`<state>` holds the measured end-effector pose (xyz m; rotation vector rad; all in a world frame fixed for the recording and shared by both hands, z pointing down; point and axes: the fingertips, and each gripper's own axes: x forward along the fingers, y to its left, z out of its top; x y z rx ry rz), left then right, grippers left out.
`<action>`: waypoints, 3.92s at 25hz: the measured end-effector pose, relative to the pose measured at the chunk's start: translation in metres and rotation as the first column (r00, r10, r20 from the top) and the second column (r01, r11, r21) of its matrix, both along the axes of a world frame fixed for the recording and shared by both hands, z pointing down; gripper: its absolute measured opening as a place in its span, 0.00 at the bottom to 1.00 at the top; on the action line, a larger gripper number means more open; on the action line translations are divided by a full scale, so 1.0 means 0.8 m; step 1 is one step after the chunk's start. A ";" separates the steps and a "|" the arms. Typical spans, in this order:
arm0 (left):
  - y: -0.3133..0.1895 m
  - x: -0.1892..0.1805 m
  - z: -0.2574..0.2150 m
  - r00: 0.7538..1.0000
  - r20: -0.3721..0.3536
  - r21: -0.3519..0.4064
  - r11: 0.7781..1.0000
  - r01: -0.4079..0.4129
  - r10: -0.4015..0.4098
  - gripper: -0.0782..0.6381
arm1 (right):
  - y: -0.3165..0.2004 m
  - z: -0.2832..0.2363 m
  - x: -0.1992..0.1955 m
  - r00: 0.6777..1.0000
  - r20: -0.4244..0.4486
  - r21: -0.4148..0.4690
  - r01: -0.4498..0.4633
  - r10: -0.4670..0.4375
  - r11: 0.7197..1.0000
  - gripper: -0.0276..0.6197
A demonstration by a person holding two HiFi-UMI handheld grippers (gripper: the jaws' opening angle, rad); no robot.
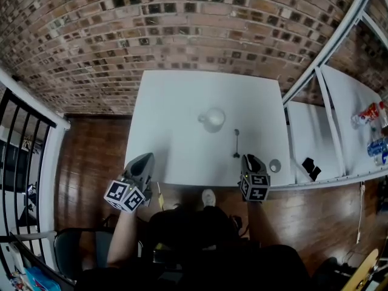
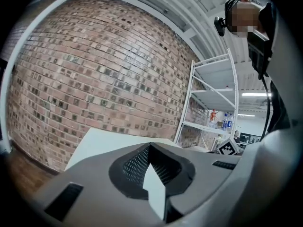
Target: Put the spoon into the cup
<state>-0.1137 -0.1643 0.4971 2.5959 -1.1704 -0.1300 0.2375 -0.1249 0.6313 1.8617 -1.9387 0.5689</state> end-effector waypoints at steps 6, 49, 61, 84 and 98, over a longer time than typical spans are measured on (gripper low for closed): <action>-0.002 0.006 0.006 1.000 -0.001 -0.021 1.000 -0.010 0.010 0.10 | -0.009 0.053 -0.002 1.000 0.017 -0.129 0.016 -0.014 0.991 0.30; 0.000 -0.030 0.008 0.999 -0.038 -0.054 0.998 0.034 -0.036 0.10 | -0.021 0.107 -0.009 0.996 -0.087 -0.255 -0.041 0.019 0.966 0.25; -0.004 -0.010 0.002 0.998 -0.059 -0.030 0.999 -0.012 0.010 0.10 | -0.033 0.019 0.007 0.996 -0.084 -0.080 -0.025 0.019 0.996 0.25; 0.006 -0.040 -0.020 0.994 -0.086 0.030 0.997 0.073 -0.070 0.10 | -0.090 -0.085 -0.092 0.968 -0.097 0.105 0.240 -0.230 0.965 0.24; 0.009 -0.074 -0.017 0.979 -0.102 0.024 0.984 0.177 -0.174 0.10 | -0.122 -0.055 -0.119 0.951 -0.084 0.030 0.300 -0.296 0.954 0.24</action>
